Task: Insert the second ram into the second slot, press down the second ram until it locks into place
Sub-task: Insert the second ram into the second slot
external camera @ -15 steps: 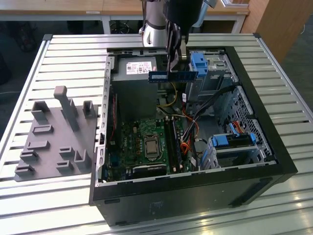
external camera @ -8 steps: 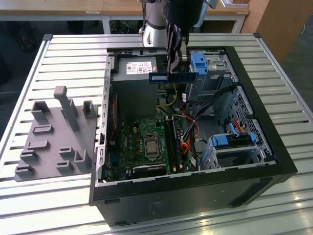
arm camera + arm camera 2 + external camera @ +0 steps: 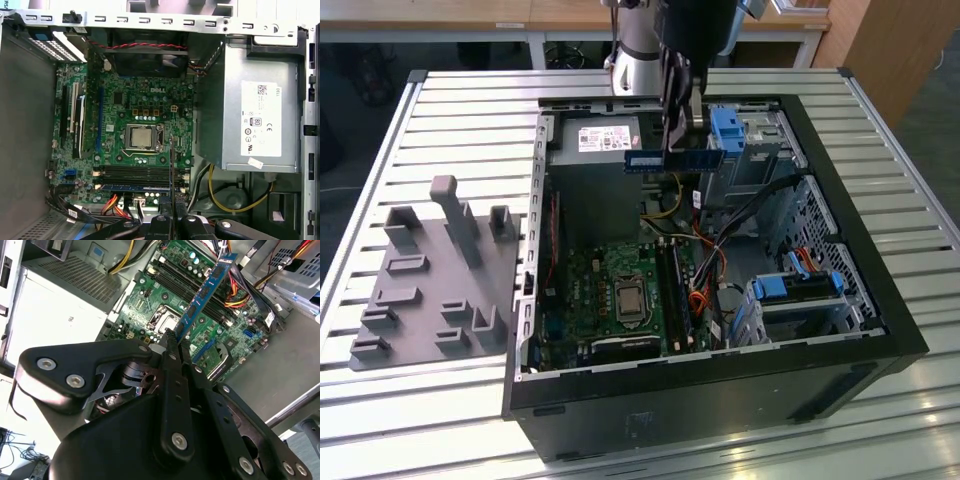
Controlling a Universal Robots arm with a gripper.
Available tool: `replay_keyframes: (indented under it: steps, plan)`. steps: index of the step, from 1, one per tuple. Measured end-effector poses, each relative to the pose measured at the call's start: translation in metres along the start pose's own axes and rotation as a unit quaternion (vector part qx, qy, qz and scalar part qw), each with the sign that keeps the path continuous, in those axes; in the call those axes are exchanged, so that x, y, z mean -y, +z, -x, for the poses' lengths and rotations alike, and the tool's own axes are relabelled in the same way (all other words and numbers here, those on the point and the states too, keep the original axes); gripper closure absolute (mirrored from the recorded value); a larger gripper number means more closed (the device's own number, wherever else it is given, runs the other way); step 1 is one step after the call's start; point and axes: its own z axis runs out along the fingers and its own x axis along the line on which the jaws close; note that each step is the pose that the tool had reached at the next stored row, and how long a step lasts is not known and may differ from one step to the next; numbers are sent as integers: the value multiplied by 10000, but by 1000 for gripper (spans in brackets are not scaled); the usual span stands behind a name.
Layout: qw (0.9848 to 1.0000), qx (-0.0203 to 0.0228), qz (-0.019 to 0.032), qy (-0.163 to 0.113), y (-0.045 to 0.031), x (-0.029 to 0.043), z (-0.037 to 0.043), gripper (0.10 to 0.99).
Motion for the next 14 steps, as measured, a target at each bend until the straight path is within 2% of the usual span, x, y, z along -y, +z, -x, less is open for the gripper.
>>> replay_keyframes:
  steps: [14]
  plan:
    - [10000,-1,0,0,0,-2,-57,949]
